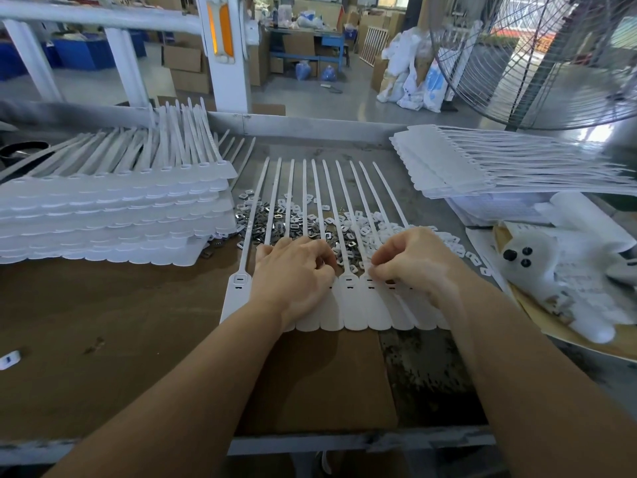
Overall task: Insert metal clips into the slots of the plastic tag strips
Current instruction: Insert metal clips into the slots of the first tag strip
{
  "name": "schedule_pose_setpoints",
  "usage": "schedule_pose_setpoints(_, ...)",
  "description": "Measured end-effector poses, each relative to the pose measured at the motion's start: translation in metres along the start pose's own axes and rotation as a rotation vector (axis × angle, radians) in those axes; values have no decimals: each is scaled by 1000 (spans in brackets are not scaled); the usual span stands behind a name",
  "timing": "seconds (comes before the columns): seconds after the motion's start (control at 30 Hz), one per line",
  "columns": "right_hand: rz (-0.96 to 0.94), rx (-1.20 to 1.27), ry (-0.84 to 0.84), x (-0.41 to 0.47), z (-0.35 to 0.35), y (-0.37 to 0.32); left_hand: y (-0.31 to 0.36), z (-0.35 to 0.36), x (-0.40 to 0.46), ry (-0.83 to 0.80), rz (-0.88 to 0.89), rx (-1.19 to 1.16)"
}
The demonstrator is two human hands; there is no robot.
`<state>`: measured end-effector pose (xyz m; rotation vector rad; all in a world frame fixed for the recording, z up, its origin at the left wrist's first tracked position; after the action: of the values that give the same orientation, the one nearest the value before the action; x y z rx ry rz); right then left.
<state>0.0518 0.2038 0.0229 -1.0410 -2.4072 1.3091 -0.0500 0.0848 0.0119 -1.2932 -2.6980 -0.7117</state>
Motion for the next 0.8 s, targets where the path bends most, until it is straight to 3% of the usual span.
schedule_pose_setpoints(0.2, -153, -145, 281, 12, -20, -8, 0, 0, -1, 1, 3, -3)
schedule_pose_setpoints(0.5, -205, -489, 229, 46, 9, -17, 1, 0, 0, 1, 4, 3)
schedule_pose_setpoints(0.8, -336, -345, 345, 33, 2, -27, 1, 0, 0, -9, 9, 16)
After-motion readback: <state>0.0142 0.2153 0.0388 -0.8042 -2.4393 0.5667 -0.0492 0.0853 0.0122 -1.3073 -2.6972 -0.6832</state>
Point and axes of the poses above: each hand's wrist, its own x-axis towards the middle knuckle, its own z-axis out of the palm, y = z × x, the point moved 10 cm from there along x, towards the middle knuckle, and after that the axes turned 7 degrees about x, right-handed, at the moved point
